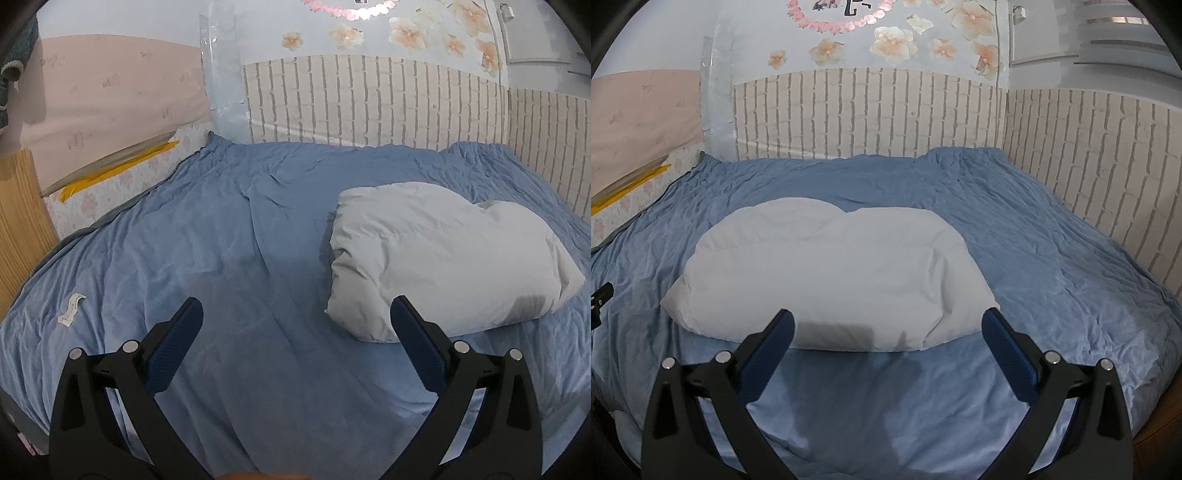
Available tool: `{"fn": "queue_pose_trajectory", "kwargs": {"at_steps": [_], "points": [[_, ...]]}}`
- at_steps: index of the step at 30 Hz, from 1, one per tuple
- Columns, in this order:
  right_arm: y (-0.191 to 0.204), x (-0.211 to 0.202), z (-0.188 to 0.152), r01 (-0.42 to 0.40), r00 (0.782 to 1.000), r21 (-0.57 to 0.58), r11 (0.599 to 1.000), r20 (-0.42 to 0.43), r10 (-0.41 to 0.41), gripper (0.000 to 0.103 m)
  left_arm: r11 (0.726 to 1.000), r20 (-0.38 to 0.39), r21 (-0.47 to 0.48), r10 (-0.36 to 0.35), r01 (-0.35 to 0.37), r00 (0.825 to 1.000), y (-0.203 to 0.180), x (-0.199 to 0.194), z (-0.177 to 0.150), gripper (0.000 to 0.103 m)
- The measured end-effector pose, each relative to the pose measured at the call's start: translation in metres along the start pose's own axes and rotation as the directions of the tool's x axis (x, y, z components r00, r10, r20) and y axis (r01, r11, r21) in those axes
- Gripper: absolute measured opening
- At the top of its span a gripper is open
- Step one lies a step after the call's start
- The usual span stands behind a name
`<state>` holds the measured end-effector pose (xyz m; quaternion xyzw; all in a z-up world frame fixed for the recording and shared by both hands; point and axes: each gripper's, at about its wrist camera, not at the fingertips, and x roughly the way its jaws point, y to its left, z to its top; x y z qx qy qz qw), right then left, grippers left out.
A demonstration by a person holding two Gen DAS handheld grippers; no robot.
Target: Fold large clothes
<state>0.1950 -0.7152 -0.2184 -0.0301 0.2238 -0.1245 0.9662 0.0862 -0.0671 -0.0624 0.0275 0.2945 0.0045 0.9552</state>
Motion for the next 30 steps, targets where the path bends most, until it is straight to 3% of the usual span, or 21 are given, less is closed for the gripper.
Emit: {"fn": "queue_pose_trajectory", "kwargs": {"at_steps": [30], "points": [[-0.0023, -0.0035, 0.0045, -0.006, 1.0, -0.014, 1.0, 0.006, 0.006, 0.101, 1.0, 0.008, -0.027, -0.007, 0.007, 1.0, 0.007, -0.0013, 0.0031, 0.1]]}}
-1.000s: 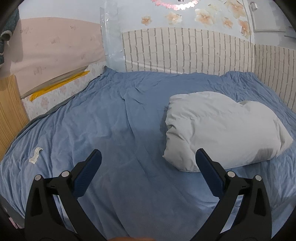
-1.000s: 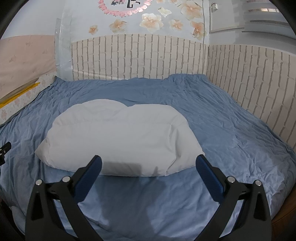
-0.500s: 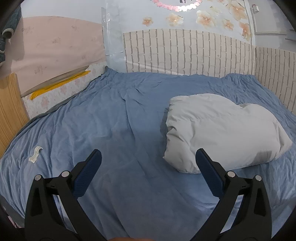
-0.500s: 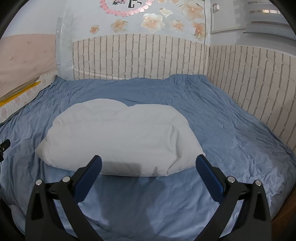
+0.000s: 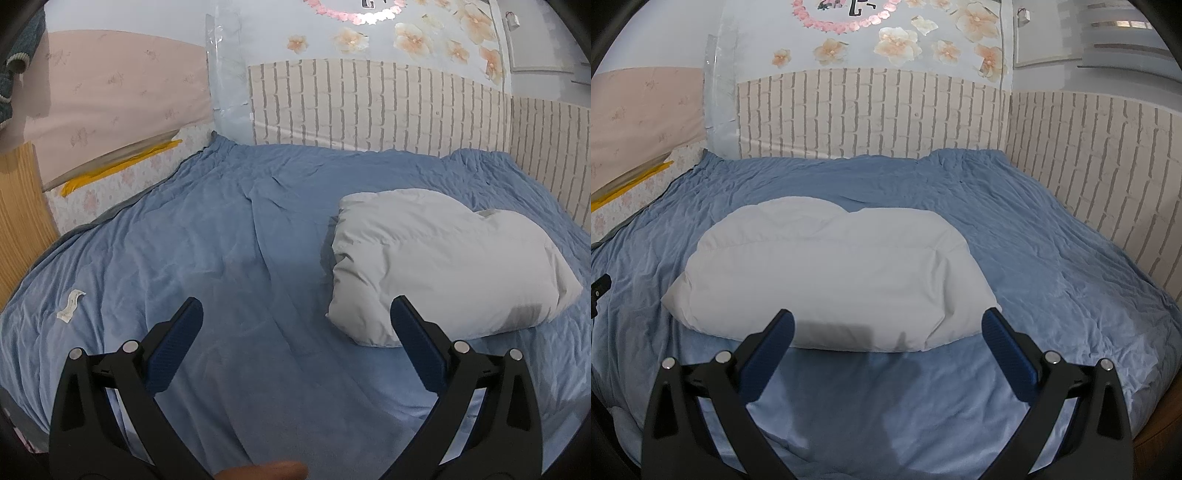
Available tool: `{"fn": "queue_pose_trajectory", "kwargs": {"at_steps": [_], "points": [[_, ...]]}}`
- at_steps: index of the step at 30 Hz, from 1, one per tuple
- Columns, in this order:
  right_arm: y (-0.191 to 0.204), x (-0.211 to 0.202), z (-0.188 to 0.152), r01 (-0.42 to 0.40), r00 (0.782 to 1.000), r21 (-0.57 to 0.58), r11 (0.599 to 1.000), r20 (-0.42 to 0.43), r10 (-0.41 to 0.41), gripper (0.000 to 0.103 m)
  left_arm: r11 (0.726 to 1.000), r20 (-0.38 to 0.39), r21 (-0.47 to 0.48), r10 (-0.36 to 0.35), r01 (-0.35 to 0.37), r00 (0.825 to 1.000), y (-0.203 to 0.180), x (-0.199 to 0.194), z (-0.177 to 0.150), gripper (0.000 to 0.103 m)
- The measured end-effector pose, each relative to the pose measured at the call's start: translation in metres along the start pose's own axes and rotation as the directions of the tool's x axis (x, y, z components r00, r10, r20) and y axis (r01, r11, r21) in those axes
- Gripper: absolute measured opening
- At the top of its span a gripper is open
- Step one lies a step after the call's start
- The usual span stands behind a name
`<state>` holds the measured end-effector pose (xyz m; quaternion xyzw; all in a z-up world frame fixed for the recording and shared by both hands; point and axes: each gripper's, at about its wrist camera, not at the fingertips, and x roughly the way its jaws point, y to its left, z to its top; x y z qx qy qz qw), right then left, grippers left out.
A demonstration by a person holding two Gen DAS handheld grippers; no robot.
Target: Fold large clothes
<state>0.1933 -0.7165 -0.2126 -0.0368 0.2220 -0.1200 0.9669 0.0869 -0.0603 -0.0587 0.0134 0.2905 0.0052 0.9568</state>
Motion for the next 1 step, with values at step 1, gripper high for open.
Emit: {"fn": "queue_pose_trajectory", "kwargs": {"at_steps": [1], "points": [[-0.0007, -0.0001, 0.0002, -0.001, 1.0, -0.001, 1.0, 0.0, 0.001, 0.101, 1.0, 0.001, -0.001, 0.001, -0.001, 1.0, 0.0003, 0.0, 0.0002, 0.1]]}}
